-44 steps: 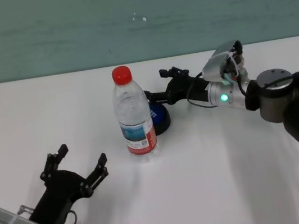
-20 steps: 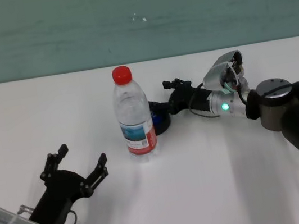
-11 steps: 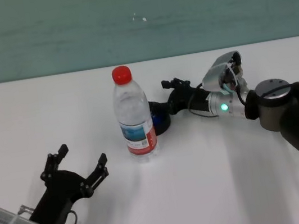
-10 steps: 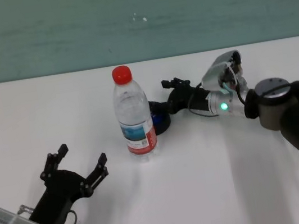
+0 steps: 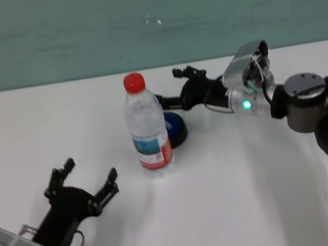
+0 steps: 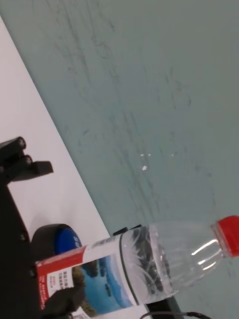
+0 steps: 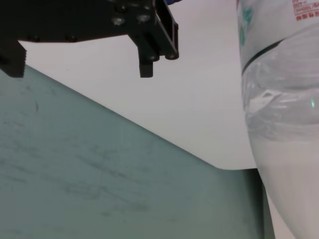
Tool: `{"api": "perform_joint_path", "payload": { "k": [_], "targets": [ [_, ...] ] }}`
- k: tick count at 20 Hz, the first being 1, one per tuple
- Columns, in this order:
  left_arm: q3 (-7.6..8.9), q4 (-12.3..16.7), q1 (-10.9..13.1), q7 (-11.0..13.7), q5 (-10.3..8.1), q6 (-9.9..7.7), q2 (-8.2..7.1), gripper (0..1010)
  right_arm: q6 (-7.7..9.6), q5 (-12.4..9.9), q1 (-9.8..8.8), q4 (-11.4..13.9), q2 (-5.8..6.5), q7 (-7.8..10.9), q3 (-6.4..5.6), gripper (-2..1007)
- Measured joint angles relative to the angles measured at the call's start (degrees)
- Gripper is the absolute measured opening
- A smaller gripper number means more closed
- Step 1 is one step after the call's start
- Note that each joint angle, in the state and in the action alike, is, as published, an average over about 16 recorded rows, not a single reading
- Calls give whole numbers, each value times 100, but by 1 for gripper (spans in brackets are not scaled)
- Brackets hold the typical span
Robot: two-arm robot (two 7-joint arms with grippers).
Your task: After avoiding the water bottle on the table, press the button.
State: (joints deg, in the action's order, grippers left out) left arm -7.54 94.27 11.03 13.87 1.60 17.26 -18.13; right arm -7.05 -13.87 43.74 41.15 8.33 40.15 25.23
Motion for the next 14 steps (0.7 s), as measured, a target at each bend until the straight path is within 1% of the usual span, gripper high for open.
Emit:
{"api": "perform_joint_path", "payload": {
  "k": [4, 7, 11, 14],
  "targets": [
    [0, 0, 0, 0, 0, 0, 0, 1000, 98, -44, -170, 455, 149, -132, 23, 1004],
    [0, 0, 0, 0, 0, 0, 0, 1000, 191, -86, -322, 793, 290, -257, 20, 1004],
    [0, 0, 0, 0, 0, 0, 0, 1000, 343, -150, -581, 1279, 517, -460, -16, 1004],
    [0, 0, 0, 0, 0, 0, 0, 1000, 470, -206, -824, 1694, 708, -636, -70, 1004]
  ]
}}
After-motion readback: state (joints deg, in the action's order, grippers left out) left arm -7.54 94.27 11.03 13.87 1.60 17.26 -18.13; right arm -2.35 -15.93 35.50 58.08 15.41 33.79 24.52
